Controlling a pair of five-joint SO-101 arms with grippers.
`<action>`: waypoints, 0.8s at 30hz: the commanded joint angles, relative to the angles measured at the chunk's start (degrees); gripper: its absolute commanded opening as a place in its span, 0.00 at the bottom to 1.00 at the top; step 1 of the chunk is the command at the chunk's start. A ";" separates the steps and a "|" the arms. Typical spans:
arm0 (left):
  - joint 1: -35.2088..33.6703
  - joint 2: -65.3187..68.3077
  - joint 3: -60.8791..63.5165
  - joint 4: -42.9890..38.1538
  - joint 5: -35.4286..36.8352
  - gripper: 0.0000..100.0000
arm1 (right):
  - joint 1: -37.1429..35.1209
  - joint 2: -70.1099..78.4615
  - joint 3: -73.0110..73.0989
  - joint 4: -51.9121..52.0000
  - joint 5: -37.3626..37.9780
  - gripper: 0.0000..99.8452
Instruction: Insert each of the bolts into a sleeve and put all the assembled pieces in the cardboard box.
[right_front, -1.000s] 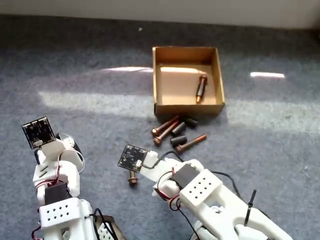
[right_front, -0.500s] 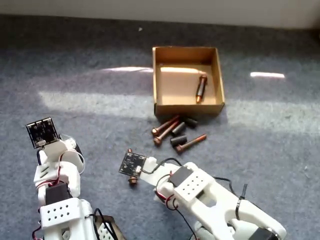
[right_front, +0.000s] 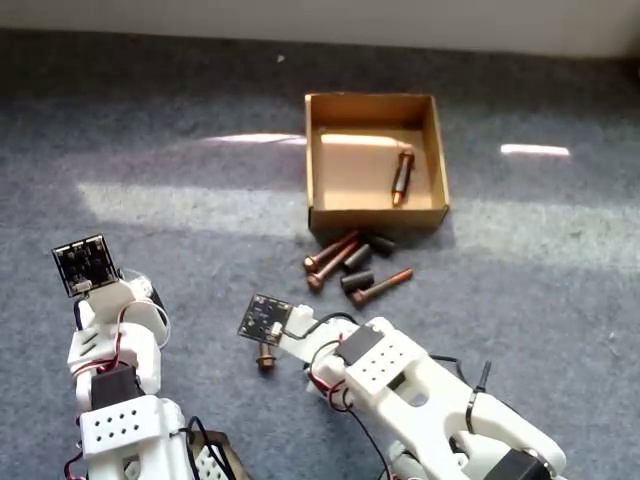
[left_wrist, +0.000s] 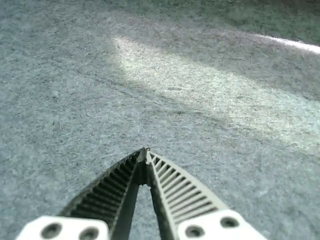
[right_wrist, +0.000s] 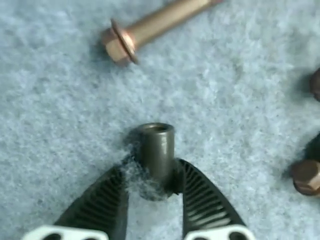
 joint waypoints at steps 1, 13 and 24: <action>1.71 -0.48 -0.92 -1.49 -0.97 0.01 | -0.57 1.45 -0.22 0.04 0.26 0.01; 1.63 -0.48 -1.10 -1.32 -1.05 0.02 | 17.36 -20.26 -7.34 13.58 -5.71 0.01; 1.98 -0.40 -6.02 8.09 -5.89 0.05 | 27.21 -25.36 -6.46 13.41 -13.98 0.01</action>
